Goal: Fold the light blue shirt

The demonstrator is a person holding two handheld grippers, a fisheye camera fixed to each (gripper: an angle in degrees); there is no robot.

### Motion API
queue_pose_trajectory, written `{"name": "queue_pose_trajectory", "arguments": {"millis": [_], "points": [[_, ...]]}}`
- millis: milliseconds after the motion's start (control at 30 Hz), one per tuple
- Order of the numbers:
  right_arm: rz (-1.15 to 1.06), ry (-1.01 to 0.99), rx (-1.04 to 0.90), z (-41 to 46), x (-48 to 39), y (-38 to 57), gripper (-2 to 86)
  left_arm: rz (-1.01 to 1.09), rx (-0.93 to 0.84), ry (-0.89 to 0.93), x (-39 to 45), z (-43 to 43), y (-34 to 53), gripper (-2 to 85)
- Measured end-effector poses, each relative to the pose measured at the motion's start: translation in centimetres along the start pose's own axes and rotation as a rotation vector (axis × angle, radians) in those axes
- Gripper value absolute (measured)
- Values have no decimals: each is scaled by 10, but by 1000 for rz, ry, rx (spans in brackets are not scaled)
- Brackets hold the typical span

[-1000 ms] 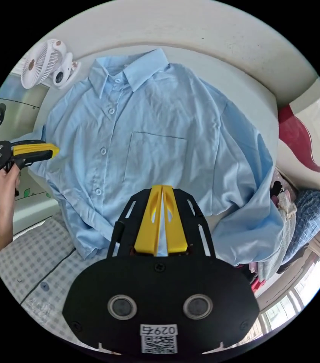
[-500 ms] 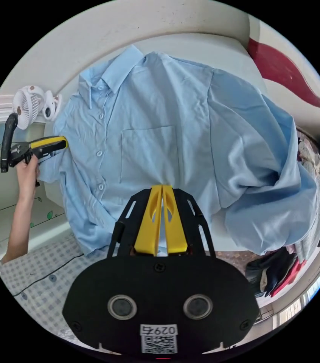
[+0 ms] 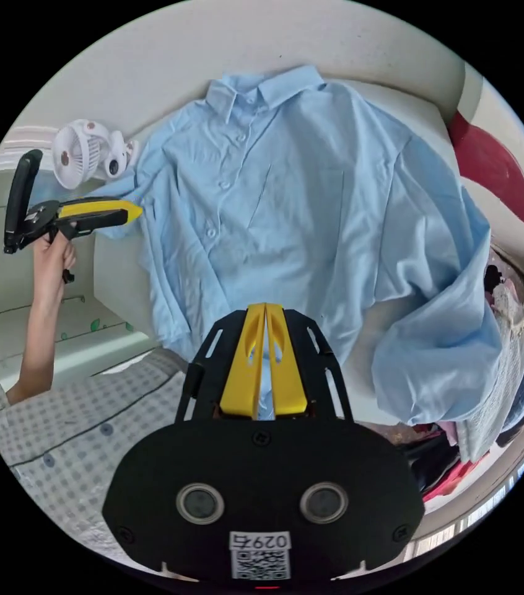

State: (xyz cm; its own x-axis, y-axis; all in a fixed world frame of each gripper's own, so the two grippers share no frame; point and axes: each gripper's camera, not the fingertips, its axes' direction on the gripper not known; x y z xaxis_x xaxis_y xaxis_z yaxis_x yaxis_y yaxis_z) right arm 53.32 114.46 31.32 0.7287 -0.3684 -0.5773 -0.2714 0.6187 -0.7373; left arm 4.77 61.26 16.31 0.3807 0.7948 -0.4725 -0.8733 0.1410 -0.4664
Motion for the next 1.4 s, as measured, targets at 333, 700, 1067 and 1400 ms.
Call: {"name": "queue_pose_trajectory", "arguments": {"millis": [333, 700, 1067, 1400], "points": [[74, 13, -54, 20, -4, 8, -4, -201, -54, -2, -34, 23, 132, -9], [60, 98, -89, 17, -24, -15, -5, 141, -211, 21, 53, 87, 62, 30], [112, 122, 6, -17, 7, 11, -4, -205, -178, 61, -37, 41, 215, -10], [-108, -422, -295, 40, -32, 27, -5, 69, -89, 156, 32, 50, 119, -10]]}}
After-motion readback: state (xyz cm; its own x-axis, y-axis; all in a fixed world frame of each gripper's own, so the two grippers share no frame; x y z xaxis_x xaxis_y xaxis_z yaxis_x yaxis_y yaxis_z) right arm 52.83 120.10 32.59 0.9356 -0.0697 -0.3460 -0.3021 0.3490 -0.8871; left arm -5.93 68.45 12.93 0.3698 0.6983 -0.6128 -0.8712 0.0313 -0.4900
